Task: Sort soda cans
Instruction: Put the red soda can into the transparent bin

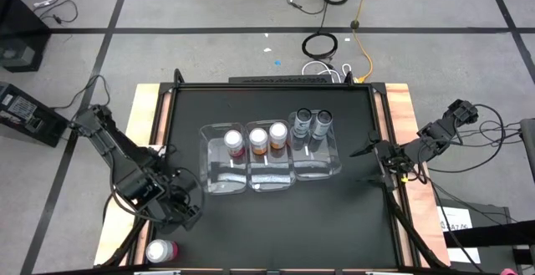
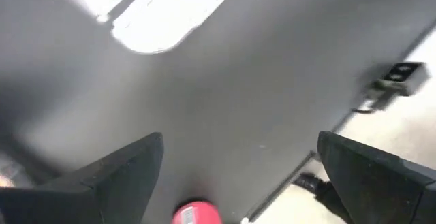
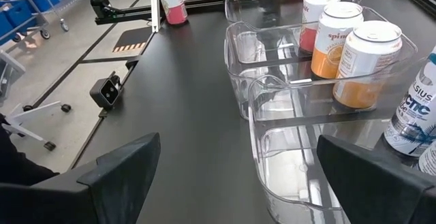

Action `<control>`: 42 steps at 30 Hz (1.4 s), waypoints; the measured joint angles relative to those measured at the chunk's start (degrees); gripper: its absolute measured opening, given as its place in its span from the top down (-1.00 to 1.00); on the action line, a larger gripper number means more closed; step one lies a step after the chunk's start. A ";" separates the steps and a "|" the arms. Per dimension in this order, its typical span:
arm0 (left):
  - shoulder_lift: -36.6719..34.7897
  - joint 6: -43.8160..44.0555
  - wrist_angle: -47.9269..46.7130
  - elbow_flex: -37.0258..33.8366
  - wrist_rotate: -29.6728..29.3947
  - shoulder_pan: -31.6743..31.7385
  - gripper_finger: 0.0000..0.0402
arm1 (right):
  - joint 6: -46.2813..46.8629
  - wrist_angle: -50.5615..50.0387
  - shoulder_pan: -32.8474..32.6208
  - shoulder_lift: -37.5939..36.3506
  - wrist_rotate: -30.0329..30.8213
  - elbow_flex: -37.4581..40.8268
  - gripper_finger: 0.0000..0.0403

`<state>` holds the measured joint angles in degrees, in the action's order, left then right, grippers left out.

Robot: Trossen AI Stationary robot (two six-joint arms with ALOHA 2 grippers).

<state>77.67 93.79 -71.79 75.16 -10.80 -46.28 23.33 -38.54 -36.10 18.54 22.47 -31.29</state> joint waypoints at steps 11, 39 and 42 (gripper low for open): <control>0.12 -2.83 3.31 0.00 -7.89 0.57 -0.97 | 0.13 0.02 0.00 -0.01 -0.02 0.00 -0.93; 0.31 9.11 3.79 -0.02 -2.71 0.56 -0.99 | 0.00 0.09 -0.01 -0.02 -0.04 0.00 -0.93; 0.31 13.21 1.97 -0.02 -1.53 -1.04 -0.99 | 0.00 0.09 0.00 0.00 -0.06 0.01 -0.93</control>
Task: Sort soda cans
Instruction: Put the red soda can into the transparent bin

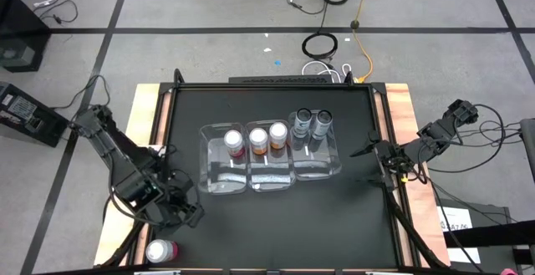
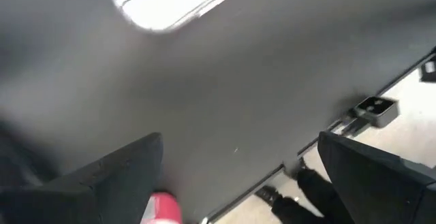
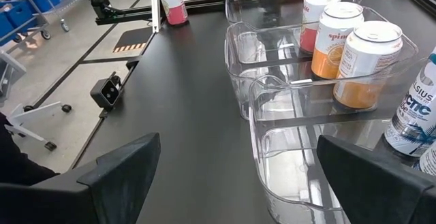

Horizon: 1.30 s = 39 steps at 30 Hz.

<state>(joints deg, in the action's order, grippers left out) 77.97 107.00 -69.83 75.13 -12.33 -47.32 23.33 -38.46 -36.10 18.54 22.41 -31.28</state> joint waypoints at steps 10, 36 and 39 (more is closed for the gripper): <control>0.07 14.76 -0.17 0.00 3.27 -9.09 -0.99 | 0.96 0.11 -0.02 0.01 -0.02 -0.01 -0.93; 10.95 3.54 4.38 0.00 19.69 -13.30 -0.99 | 2.10 0.55 0.00 -0.01 0.26 -0.01 -0.93; 10.95 3.10 4.26 0.00 19.67 -13.26 -0.99 | 2.55 0.55 -0.01 -0.01 0.31 0.00 -0.93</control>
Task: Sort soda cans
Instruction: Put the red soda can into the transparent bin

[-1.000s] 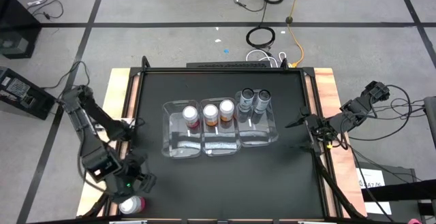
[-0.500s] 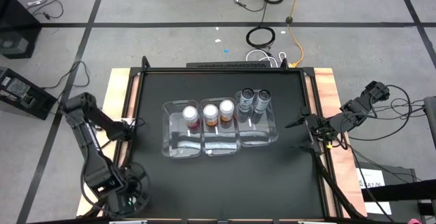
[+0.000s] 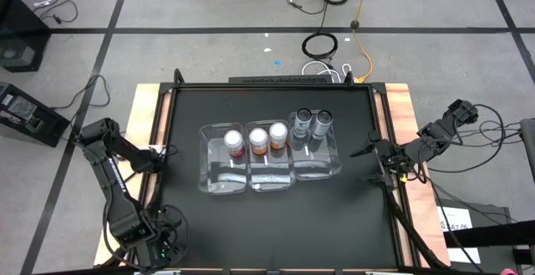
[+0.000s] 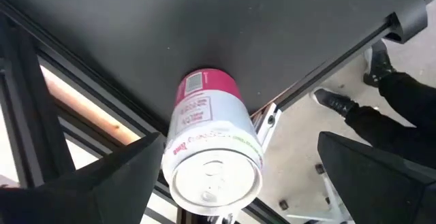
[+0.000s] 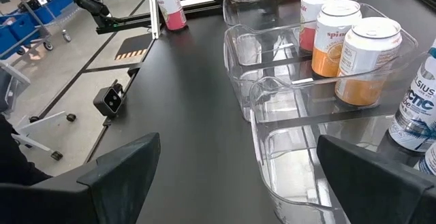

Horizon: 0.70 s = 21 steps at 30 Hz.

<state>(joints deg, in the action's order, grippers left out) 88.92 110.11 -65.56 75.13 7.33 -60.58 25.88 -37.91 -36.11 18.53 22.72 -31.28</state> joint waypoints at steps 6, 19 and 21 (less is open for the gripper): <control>0.00 0.35 -0.97 0.00 -0.04 -1.06 -0.99 | 0.04 0.00 -0.01 0.00 0.02 0.00 -0.93; -0.01 0.06 -0.82 0.00 -0.07 -3.31 -0.99 | 0.47 -0.07 0.01 0.02 0.00 -0.01 -0.93; -0.02 0.06 -0.56 -0.06 -0.11 -3.53 -0.99 | 0.47 -0.07 0.00 0.01 0.01 -0.01 -0.93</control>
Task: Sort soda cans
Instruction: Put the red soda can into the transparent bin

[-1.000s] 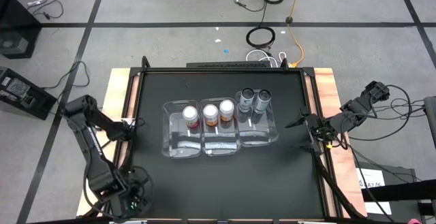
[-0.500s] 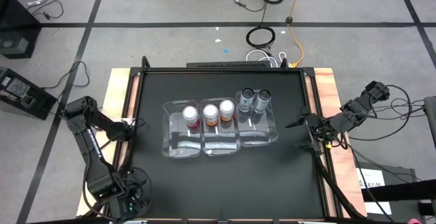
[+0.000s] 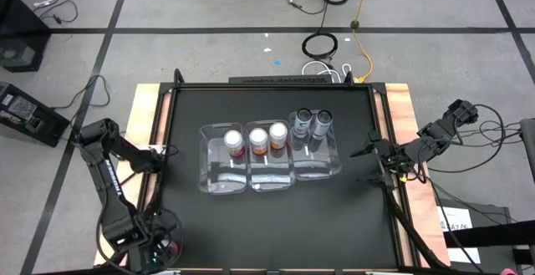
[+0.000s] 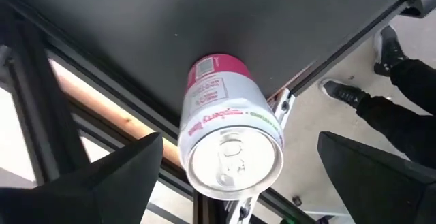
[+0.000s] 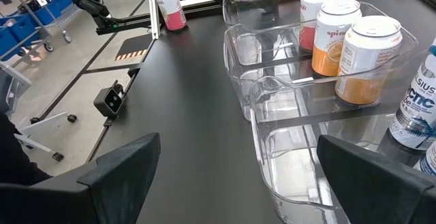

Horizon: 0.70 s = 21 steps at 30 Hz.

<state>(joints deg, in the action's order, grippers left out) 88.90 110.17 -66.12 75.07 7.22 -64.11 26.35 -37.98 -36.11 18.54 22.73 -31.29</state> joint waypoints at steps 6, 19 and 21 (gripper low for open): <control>0.89 -0.02 3.63 -2.04 -0.26 -0.58 -0.99 | 0.02 0.00 0.01 -0.01 -0.01 0.00 -0.93; 4.38 -1.23 6.31 -4.12 3.82 -2.29 -0.99 | 0.03 0.42 -0.01 -0.02 0.69 0.00 -0.93; 4.76 -1.37 6.40 -4.12 3.79 -2.28 -0.99 | 0.22 0.42 0.01 -0.02 1.37 0.01 -0.93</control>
<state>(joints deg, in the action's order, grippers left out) 93.66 108.80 -59.72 70.96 11.02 -66.39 26.57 -37.56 -36.10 18.52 24.10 -31.28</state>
